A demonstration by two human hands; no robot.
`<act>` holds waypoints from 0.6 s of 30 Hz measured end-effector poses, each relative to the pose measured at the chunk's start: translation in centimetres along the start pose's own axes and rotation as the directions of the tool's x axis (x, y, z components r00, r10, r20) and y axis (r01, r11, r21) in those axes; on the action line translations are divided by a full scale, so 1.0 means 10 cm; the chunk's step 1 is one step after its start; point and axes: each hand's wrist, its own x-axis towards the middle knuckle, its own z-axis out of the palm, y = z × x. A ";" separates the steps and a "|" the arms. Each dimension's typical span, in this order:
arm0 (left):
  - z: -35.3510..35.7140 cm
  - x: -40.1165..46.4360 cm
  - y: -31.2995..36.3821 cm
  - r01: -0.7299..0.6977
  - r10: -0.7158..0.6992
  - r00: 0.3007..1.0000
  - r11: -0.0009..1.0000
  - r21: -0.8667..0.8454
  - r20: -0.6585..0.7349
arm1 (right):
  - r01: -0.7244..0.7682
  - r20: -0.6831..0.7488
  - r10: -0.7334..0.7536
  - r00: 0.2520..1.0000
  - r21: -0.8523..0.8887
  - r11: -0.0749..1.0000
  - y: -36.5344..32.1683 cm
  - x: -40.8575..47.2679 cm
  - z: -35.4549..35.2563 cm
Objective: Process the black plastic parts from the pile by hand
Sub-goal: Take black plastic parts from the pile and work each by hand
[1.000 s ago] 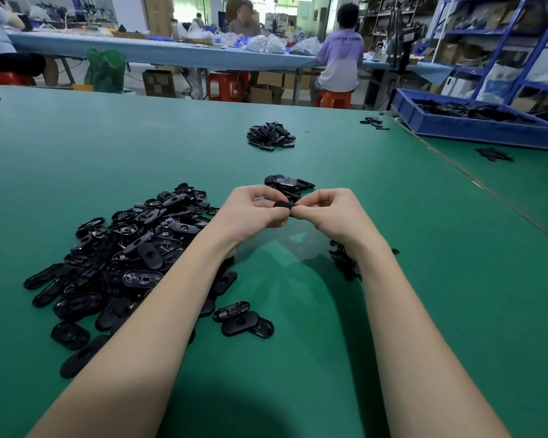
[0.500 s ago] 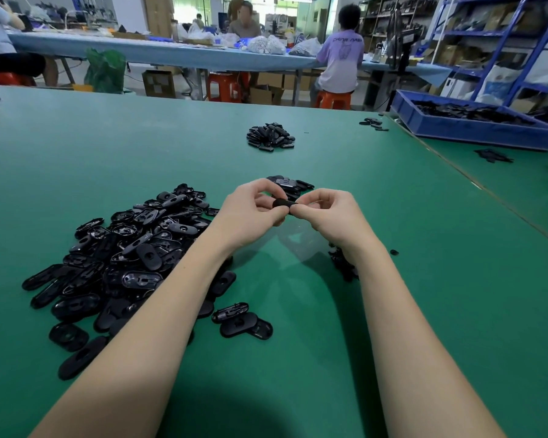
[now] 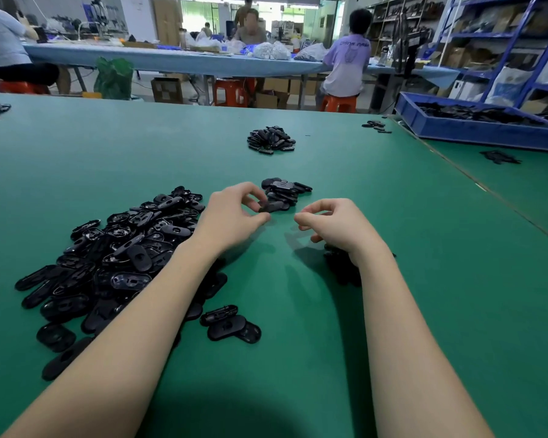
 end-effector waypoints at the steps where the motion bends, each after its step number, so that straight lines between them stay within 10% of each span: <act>1: 0.01 0.06 0.02 0.012 -0.012 1.000 1.000 0.000 -0.023 | 0.002 0.003 -0.002 1.000 -0.001 1.000 0.01 0.01 -0.01; 18: 0.26 0.91 0.19 0.177 -0.185 0.982 0.968 0.177 0.028 | 0.014 0.081 -0.013 0.997 -0.014 1.000 0.06 0.02 0.00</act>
